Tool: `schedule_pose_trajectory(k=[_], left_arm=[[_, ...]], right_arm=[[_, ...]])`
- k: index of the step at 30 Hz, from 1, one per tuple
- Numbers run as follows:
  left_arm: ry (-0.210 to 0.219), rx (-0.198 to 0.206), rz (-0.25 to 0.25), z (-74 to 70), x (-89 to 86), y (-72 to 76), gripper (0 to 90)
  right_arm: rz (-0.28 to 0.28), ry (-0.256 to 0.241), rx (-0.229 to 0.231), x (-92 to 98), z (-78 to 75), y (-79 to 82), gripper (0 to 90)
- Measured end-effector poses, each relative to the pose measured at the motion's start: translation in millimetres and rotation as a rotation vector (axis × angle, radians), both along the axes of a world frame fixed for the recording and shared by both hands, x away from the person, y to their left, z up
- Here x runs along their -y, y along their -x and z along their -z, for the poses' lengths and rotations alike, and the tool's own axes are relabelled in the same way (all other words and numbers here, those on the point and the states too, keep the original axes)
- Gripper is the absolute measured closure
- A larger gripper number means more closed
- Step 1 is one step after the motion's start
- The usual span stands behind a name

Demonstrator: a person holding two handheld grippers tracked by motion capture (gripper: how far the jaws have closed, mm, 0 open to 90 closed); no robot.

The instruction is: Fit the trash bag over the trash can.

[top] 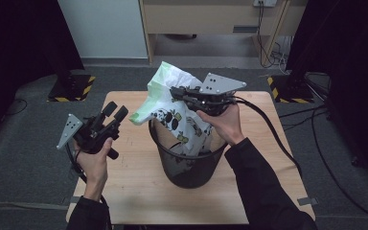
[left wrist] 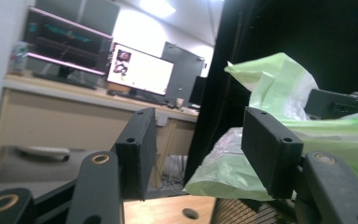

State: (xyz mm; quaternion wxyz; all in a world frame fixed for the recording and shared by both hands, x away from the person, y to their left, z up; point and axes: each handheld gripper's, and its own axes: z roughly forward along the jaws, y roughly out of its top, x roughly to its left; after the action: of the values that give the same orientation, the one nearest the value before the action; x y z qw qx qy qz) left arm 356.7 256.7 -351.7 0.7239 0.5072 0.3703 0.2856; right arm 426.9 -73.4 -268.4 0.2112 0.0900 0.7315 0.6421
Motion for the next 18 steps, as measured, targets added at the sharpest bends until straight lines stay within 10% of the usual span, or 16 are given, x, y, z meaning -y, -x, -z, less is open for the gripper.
schedule_pose_trajectory(k=[3,8,10,18], left_arm=[[0.006,0.016,0.078,-3.5,9.8,-0.5,43.6],[-0.104,0.052,0.196,-4.7,39.8,5.0,42.6],[-0.174,0.069,0.198,-4.4,48.7,5.9,42.6],[-0.204,0.064,0.137,6.8,35.2,5.3,39.1]], right_arm=[[-0.006,-0.011,0.017,1.9,-0.9,1.9,90.0],[0.017,-0.033,0.046,4.2,-2.8,4.7,90.0],[0.026,-0.045,0.046,5.1,-4.3,5.4,90.0],[0.08,-0.076,0.049,11.6,-11.6,4.4,90.0]])
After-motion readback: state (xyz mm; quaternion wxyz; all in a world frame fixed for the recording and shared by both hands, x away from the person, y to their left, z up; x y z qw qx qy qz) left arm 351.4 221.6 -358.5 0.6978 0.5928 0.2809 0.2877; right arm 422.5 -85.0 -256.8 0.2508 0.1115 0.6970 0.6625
